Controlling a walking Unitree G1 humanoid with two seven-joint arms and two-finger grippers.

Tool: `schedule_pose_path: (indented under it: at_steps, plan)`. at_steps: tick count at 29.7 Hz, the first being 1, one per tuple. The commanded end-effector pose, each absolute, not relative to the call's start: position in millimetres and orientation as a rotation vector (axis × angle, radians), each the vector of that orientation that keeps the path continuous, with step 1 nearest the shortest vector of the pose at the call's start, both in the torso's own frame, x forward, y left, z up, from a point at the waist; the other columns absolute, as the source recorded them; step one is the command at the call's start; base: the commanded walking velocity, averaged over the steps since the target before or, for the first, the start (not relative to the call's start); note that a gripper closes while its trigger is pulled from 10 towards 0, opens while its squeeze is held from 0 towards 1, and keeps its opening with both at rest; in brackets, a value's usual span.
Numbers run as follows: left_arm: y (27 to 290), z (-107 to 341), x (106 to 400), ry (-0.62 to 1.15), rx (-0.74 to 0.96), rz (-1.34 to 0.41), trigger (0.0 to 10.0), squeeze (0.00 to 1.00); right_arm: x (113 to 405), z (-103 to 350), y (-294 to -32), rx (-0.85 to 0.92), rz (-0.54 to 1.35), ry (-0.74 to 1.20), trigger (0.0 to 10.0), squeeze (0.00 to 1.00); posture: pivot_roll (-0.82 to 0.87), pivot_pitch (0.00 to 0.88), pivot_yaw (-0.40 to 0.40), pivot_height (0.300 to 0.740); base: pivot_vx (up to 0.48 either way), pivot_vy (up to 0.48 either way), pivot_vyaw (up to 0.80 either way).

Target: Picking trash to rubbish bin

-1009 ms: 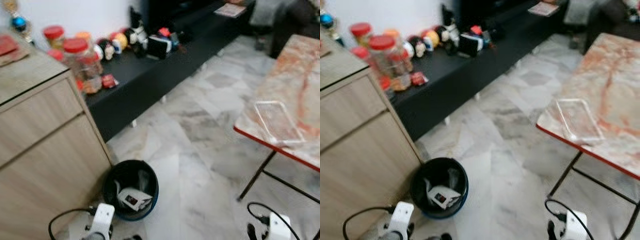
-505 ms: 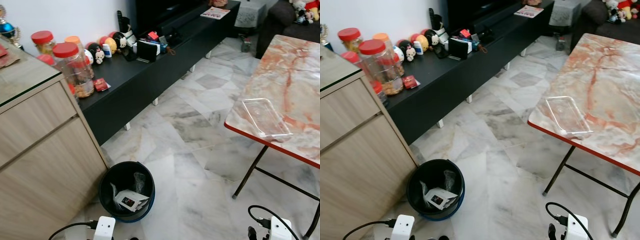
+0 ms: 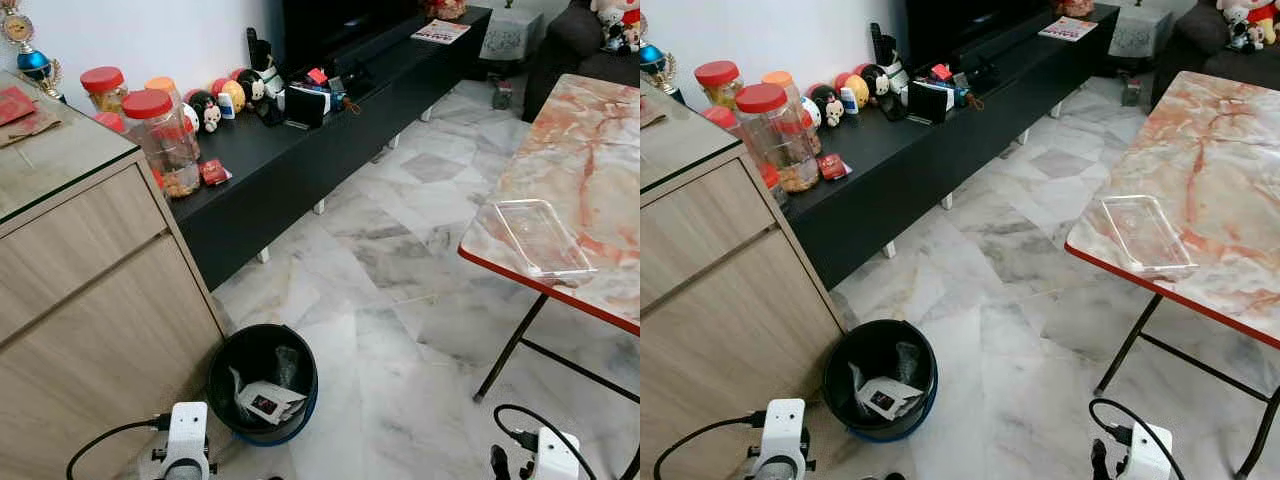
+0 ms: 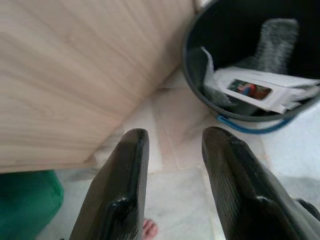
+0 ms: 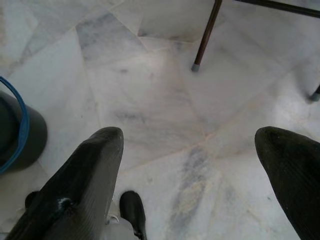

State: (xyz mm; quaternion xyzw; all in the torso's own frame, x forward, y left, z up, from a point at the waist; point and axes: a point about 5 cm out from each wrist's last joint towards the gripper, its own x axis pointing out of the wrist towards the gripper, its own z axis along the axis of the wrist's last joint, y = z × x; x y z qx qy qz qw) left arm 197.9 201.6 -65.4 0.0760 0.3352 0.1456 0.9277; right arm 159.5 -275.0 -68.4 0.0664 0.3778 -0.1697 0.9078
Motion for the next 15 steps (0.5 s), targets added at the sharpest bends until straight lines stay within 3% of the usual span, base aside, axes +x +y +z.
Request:
schedule_pose_path:
  at_steps: [1, 7, 15]
  plan:
    - [212, -66, 191, 0.693, 0.158, 0.349, 10.0, 0.0, 163, -68, -272, 0.159, -0.354, 0.769, 10.0, 0.0, -0.15, 0.049, 0.036, 0.74, 0.0, 0.0, 0.0]
    - [218, -72, 179, 0.744, 0.161, 0.361, 10.0, 0.0, 169, -67, -269, 0.168, -0.351, 0.766, 10.0, 0.0, -0.14, 0.044, 0.038, 0.74, 0.0, 0.0, 0.0]
    - [212, -73, 181, 0.747, 0.149, 0.344, 10.0, 0.0, 167, -67, -272, 0.17, -0.362, 0.771, 10.0, 0.0, -0.15, 0.048, 0.039, 0.74, 0.0, 0.0, -0.8]
